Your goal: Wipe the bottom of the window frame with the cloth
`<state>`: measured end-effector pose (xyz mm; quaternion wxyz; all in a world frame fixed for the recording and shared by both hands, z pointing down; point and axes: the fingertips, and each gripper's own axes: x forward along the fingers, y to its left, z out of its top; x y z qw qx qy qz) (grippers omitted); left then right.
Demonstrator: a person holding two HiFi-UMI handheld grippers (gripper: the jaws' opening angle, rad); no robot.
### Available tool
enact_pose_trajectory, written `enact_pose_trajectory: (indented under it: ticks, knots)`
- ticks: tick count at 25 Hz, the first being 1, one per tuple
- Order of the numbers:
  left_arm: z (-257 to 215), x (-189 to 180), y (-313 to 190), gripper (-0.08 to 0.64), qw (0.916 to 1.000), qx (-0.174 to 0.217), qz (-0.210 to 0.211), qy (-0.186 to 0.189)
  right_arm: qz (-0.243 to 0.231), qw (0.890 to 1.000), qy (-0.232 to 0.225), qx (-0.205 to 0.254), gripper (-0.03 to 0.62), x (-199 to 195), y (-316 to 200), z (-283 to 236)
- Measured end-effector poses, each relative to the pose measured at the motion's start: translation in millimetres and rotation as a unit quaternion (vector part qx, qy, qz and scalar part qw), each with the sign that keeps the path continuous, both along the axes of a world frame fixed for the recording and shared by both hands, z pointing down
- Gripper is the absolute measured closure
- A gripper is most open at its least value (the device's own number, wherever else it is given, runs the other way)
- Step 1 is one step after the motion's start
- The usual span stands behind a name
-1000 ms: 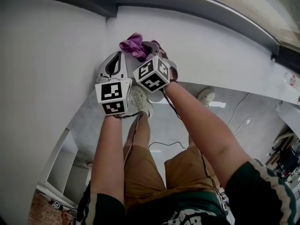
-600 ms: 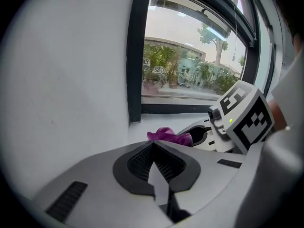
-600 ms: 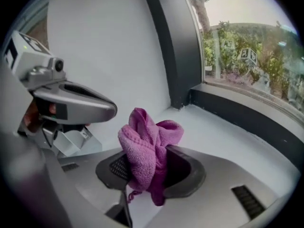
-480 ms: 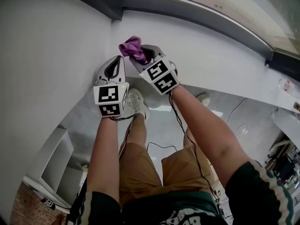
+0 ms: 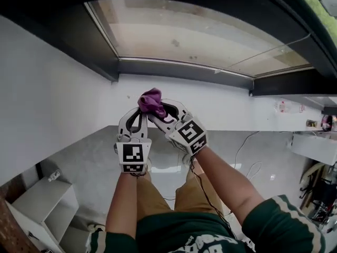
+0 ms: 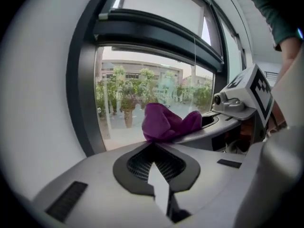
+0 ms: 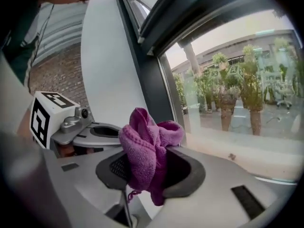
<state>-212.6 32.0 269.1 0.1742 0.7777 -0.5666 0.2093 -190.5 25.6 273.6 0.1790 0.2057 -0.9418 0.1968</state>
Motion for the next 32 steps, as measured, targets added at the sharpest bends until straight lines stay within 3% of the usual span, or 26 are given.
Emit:
enact_pose_trajectory:
  ticks: [4,7,11,15,19,24,32]
  knots:
    - [-74.1,54.6,-1.5,0.555,0.9985,0.030,0.043,0.019,0.023,0.999,0.004,0.040,0.422,57.0,3.4,-78.6]
    - [-128.8,90.4,10.2,0.555,0.9969,0.032,0.070,0.018,0.035,0.997,0.006,0.061,0.422,92.5,18.8,-136.7]
    - [-201.6,131.6,21.3,0.555,0.9908,0.068,0.118,0.000,0.066,0.994,-0.018,0.088,0.422,138.4,38.9,-217.6]
    - [-259.8,164.3,26.5,0.555,0.9846,0.106,0.139,-0.006,0.106,0.986,-0.046,0.120,0.422,185.0,52.2,-277.8]
    - [-294.7,188.8,33.8,0.555,0.9781,0.136,0.158,-0.006,0.123,0.977,-0.036,0.171,0.422,213.7,55.9,-305.8]
    - [-315.8,198.9,50.7,0.555,0.9747,0.145,0.169,-0.008,0.115,0.968,-0.031,0.223,0.422,215.4,66.9,-331.9]
    - [-341.7,209.5,54.1,0.555,0.9679,0.177,0.178,-0.004,0.119,0.963,-0.058,0.235,0.425,219.9,75.7,-349.5]
